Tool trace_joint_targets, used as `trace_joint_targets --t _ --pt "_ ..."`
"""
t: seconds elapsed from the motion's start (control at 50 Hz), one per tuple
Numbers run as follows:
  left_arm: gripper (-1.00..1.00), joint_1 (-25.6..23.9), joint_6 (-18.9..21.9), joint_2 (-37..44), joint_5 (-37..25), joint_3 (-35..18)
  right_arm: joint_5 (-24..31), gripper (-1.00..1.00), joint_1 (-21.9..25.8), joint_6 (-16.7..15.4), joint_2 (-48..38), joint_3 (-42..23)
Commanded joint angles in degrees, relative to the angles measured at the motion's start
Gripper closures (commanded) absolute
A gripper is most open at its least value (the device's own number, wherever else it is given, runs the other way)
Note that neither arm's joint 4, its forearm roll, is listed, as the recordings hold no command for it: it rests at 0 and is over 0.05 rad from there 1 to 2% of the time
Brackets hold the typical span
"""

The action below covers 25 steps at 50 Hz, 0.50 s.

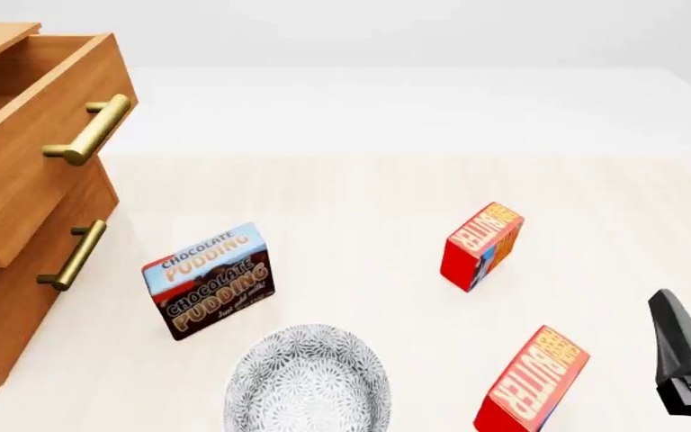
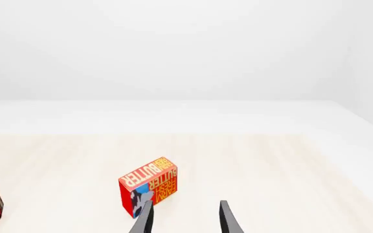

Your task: Put the butter at the front in the top drawer of the cabinet and close it.

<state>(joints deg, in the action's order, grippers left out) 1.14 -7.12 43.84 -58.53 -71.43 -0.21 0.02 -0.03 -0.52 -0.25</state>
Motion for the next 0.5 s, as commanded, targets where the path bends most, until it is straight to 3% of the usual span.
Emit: trace_joint_targets --t 0.02,0.26,0.44,0.5 --pt "-1.00 -2.3 -1.8 5.2 -6.9 -5.4 0.0 -1.00 0.0 0.0 0.1 0.0" --pt "-1.00 -3.6 -4.4 8.5 -6.9 -5.2 0.0 -1.00 0.0 0.0 0.1 0.0" --pt "-1.00 1.7 -2.1 10.3 -8.0 -6.9 0.0 -1.00 0.0 0.0 0.1 0.0" --pt "-1.00 1.1 -2.6 10.4 -7.2 -7.4 0.0 -1.00 0.0 0.0 0.1 0.0"
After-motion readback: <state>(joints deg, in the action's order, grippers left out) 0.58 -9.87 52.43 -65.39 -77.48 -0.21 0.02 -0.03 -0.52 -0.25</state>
